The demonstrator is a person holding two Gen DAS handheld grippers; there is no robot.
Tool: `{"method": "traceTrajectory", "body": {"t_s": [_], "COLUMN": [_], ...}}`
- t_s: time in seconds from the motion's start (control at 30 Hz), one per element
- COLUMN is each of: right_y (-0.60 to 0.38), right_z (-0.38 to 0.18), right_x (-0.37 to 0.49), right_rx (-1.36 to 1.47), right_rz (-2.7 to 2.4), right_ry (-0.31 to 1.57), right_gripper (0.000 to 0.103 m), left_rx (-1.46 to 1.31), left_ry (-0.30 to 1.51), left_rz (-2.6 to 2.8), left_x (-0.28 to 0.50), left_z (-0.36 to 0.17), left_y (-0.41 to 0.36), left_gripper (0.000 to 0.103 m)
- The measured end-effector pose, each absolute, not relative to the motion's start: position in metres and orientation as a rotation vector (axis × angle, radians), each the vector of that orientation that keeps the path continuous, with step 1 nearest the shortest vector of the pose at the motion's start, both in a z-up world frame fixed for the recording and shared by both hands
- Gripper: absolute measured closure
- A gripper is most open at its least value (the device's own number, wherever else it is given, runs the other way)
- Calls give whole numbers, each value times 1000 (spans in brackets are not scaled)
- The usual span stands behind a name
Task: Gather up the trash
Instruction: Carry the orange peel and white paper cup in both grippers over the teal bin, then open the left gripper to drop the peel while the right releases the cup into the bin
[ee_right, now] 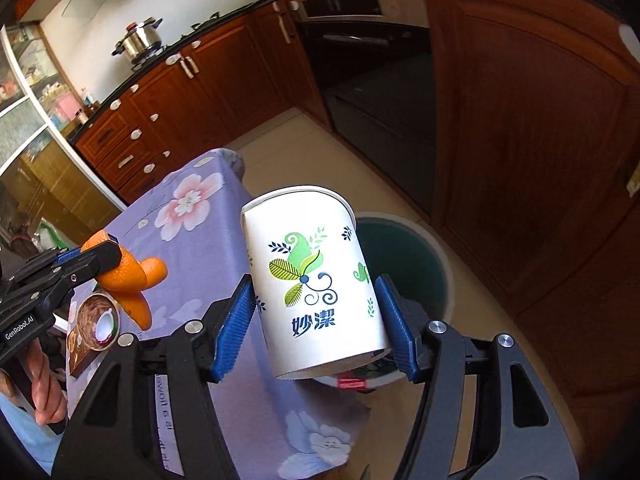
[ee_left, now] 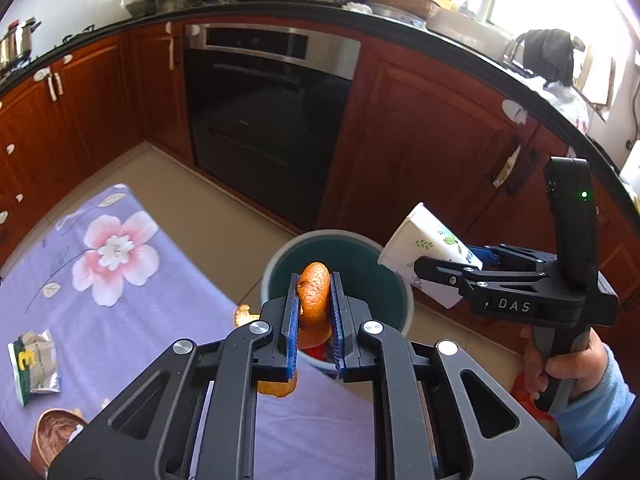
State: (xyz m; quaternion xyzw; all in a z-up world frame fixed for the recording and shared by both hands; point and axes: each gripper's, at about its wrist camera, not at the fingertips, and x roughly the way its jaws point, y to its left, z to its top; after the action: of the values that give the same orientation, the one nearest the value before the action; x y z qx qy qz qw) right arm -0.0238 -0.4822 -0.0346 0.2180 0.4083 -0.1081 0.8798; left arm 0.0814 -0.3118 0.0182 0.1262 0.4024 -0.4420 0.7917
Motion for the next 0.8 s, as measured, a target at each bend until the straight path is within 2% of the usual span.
{"method": "traceTrajectory", "body": {"t_s": [0.3, 0.5, 0.6, 0.63, 0.7, 0.73, 0.77, 0.8], "right_y": [-531, -543, -543, -541, -542, -542, -541, -540], "right_z": [-75, -94, -101, -103, -105, -106, -106, -107], "right_x": [-32, -24, -20, -20, -19, -17, -15, -14], "right_rx": [519, 537, 540, 539, 537, 536, 534, 533], "right_rz": [-300, -298, -286, -283, -274, -271, -269, -266], "right_ry": [915, 954, 970, 974, 982, 985, 987, 989], "right_gripper": [44, 44, 44, 44, 44, 44, 44, 44], "left_rx": [333, 374, 396, 403, 409, 410, 413, 416], "left_ry": [1018, 1131, 1162, 1163, 1154, 1133, 1110, 1094], "left_rz": [-1027, -995, -963, -950, -930, -920, -906, -898], "left_x": [83, 89, 93, 94, 94, 91, 90, 89], "left_z": [-56, -108, -121, -122, -119, -116, -113, -111], "left_y": [-402, -423, -424, -424, -422, -420, -418, -416], "left_gripper": [89, 88, 84, 80, 62, 47, 41, 40]}}
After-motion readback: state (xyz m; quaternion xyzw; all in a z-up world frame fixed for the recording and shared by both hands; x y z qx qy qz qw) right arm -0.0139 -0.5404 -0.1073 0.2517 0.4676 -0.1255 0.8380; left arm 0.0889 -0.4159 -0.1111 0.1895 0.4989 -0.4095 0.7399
